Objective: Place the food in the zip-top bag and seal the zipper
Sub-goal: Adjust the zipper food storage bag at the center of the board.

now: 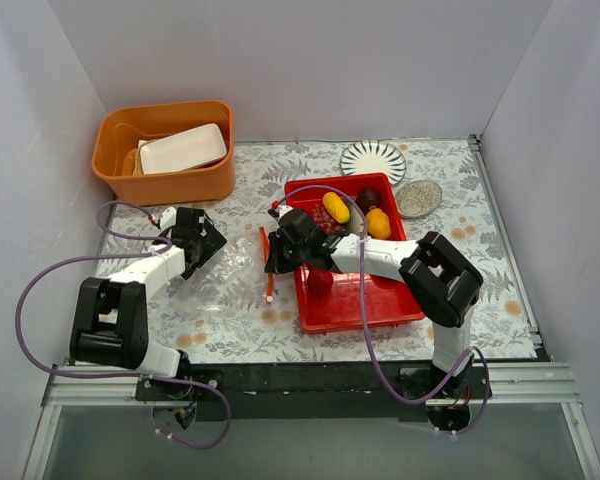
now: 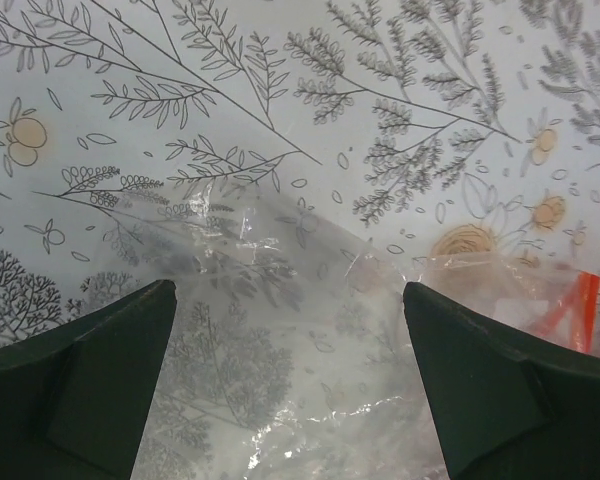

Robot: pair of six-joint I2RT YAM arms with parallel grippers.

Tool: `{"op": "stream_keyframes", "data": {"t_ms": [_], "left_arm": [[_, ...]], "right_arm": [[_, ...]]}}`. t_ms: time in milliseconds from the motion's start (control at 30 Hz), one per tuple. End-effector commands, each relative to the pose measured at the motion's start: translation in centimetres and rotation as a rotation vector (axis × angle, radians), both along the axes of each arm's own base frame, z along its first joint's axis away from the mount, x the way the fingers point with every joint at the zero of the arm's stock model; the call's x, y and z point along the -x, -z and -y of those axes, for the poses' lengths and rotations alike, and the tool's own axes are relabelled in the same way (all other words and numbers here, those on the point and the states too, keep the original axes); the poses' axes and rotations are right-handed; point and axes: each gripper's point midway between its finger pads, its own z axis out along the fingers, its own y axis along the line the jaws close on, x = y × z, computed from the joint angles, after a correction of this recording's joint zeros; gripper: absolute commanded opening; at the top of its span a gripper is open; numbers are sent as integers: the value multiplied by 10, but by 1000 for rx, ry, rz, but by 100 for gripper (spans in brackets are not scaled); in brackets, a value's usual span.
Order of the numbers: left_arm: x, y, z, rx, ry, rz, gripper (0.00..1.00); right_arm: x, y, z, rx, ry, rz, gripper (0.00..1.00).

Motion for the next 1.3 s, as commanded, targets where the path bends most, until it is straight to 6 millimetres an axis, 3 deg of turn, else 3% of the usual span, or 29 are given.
{"op": "stream_keyframes", "data": {"t_ms": [0, 333, 433, 567, 667, 700, 733, 833, 867, 933, 967, 1000, 1167, 1233, 1267], "left_arm": [[-5, 19, 2, 27, 5, -7, 98], [5, 64, -33, 18, -105, -135, 98], [-1, 63, -39, 25, -125, -134, 98], [-15, 40, -26, 81, -54, -67, 98], [-22, 16, -16, 115, 16, -5, 98], [-29, -4, -13, 120, 37, 45, 98], [-28, -11, -12, 117, 48, 44, 98], [-34, -53, -7, 118, 102, 134, 98], [-35, -63, -6, 122, 113, 151, 98], [-38, -89, -5, 107, 149, 193, 98], [-39, -95, -4, 102, 161, 201, 98], [-39, -102, -3, 100, 171, 208, 98], [-39, -135, 20, 99, 296, 232, 98], [-33, -135, 26, 55, 313, 193, 98], [-34, -141, 46, 22, 365, 188, 98]], "right_arm": [[-8, -5, 2, -8, 31, 13, 1], [-6, 0, 16, 23, 75, 1, 1], [-5, 1, 17, 25, 70, -3, 1], [-5, -3, 13, 11, 48, 6, 1], [-7, -20, 5, -33, 17, 40, 1], [-6, -28, 2, -55, 0, 52, 1], [-8, -37, -3, -82, -13, 71, 1], [-2, -49, -11, -124, -82, 78, 36], [-2, -51, -11, -128, -85, 82, 54], [-2, -66, -8, -157, -85, 116, 61], [-1, -67, -2, -165, -76, 128, 66], [-6, -87, 4, -194, -49, 172, 68], [-26, -128, 48, -199, 94, 269, 76], [-41, -128, 87, -94, 240, 285, 76], [-44, -126, 103, -48, 290, 287, 76]]}}
